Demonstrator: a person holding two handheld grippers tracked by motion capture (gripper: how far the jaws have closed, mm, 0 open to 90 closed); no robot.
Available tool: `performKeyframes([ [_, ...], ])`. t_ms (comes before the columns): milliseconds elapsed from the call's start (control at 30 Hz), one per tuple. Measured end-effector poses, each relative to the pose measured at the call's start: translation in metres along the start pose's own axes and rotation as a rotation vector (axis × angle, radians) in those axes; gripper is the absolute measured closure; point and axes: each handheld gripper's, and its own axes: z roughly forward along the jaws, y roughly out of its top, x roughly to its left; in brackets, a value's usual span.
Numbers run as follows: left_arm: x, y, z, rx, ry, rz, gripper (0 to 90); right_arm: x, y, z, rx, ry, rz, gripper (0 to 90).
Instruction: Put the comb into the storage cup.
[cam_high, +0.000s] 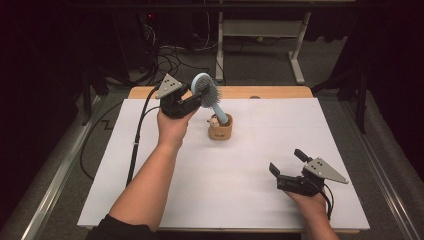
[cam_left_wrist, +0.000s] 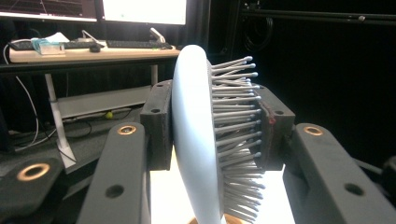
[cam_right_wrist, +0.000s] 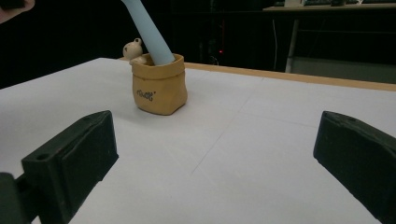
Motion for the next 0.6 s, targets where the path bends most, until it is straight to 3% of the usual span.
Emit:
performKeyframes([
  [600,-0.0001,-0.0095,0.0085,0.039,0.004,0.005,57.0,-0.0001,-0.0003,0.0001,-0.002,0.002,0.007,0.1],
])
